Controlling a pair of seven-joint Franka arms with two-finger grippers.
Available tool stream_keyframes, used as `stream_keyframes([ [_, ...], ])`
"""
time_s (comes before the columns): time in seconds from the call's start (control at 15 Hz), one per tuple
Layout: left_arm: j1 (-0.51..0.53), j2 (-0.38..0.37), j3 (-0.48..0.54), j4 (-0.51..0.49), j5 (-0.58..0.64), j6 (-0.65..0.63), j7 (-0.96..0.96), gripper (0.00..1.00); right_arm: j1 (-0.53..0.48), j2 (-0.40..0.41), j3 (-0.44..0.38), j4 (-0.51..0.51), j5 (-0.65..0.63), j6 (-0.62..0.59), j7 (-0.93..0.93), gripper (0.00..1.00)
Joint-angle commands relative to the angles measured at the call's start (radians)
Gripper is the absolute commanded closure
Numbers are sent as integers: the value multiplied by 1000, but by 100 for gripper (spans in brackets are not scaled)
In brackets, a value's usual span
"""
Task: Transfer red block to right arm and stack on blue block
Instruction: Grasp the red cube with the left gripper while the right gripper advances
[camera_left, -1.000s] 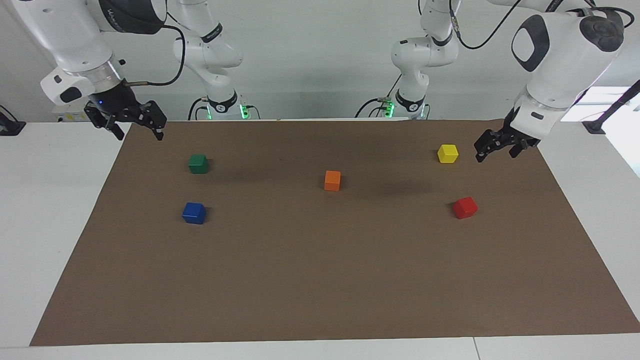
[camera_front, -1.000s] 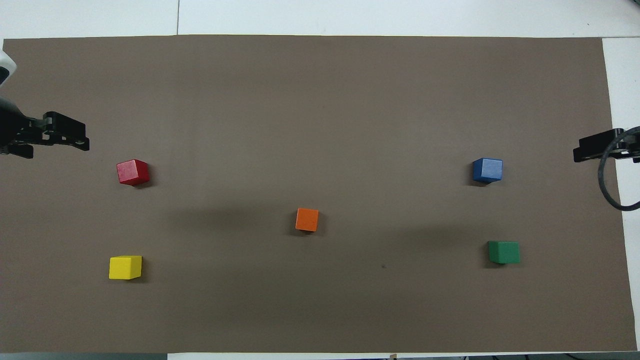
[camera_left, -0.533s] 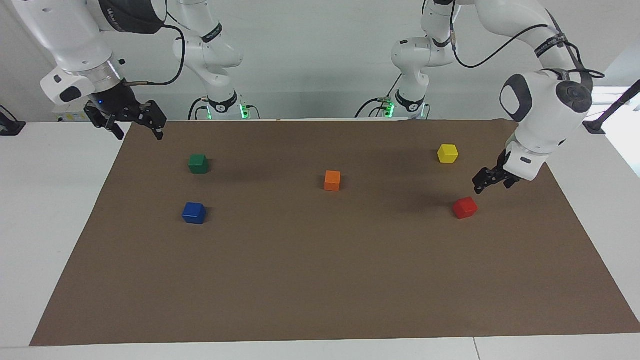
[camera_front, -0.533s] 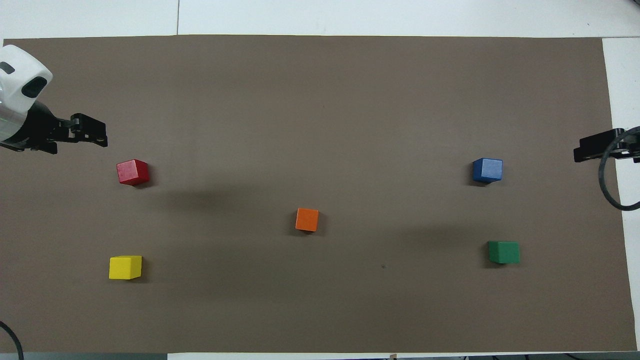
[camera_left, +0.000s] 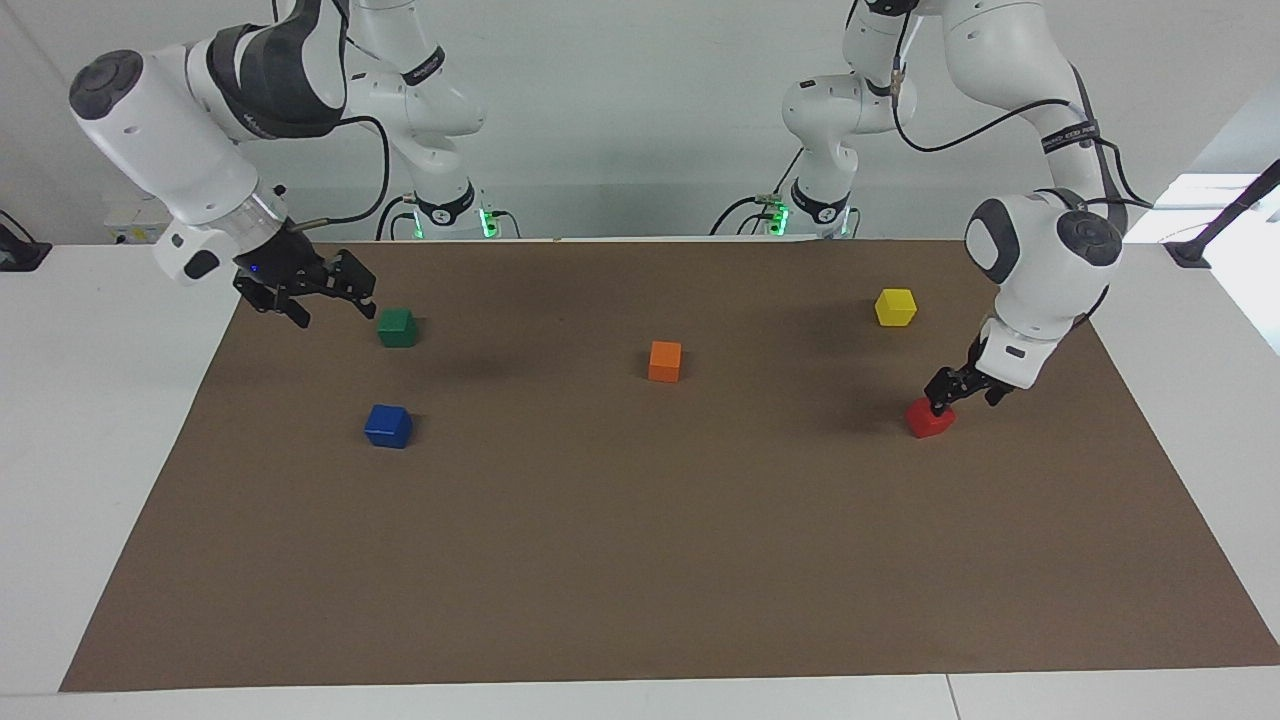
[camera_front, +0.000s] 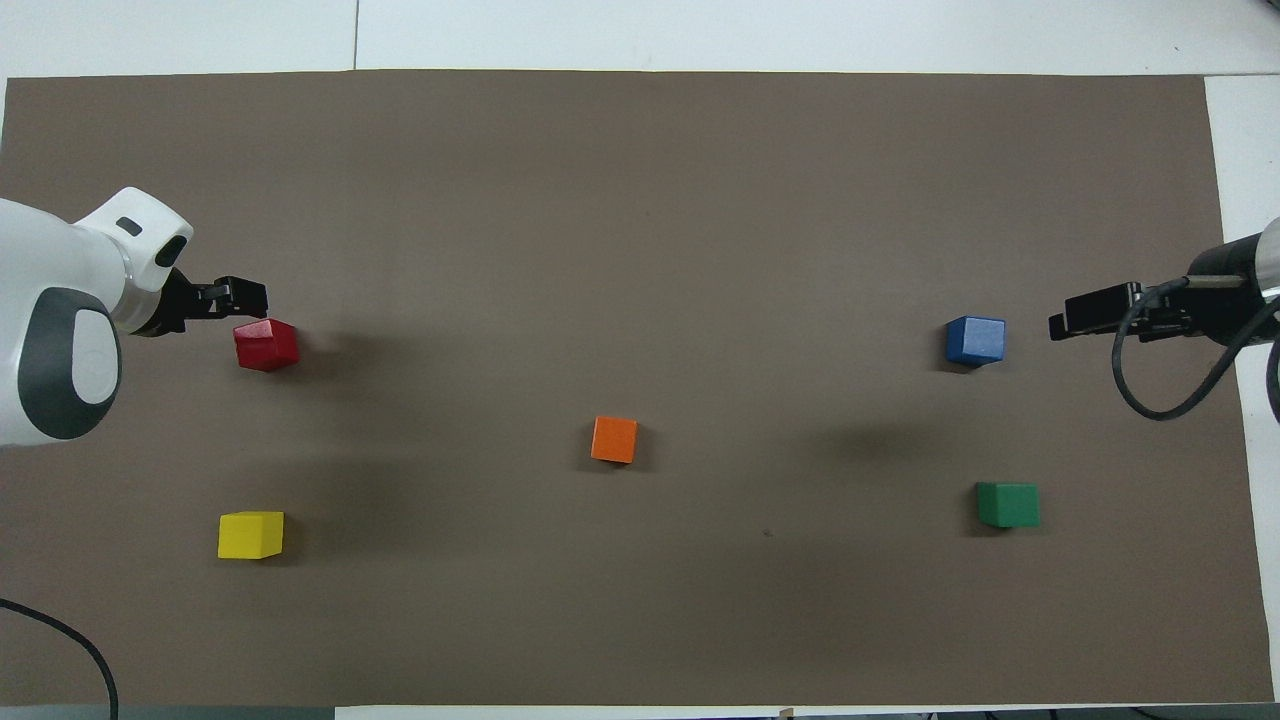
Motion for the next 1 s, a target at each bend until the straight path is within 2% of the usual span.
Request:
stream_keyframes([
  [0.0, 5, 22, -3, -44, 17, 82, 7, 0, -38, 18, 6, -65, 188, 25, -102, 0],
  [0.27, 1, 71, -4, -49, 17, 119, -1, 0, -58, 37, 5, -176, 441, 71, -257, 0],
  [0.47, -4, 72, -4, -61, 17, 119, 1, 0, -54, 69, 6, -208, 597, 88, -333, 0],
  [0.6, -7, 74, -4, -69, 17, 124, -7, 15, -46, 92, 6, -237, 712, 99, -423, 0],
  [0.67, -7, 72, -4, -78, 17, 125, -10, 32, -37, 96, 6, -246, 763, 100, -444, 0],
  [0.73, -7, 72, -4, -79, 17, 121, -19, 63, -9, 96, 6, -251, 802, 102, -453, 0],
  [0.8, -8, 71, -4, -79, 17, 104, -45, 100, 17, 98, 6, -253, 841, 102, -455, 0],
  [0.93, -11, 65, -18, -50, 9, 25, -64, 100, 32, 162, 8, -250, 969, 94, -528, 0],
])
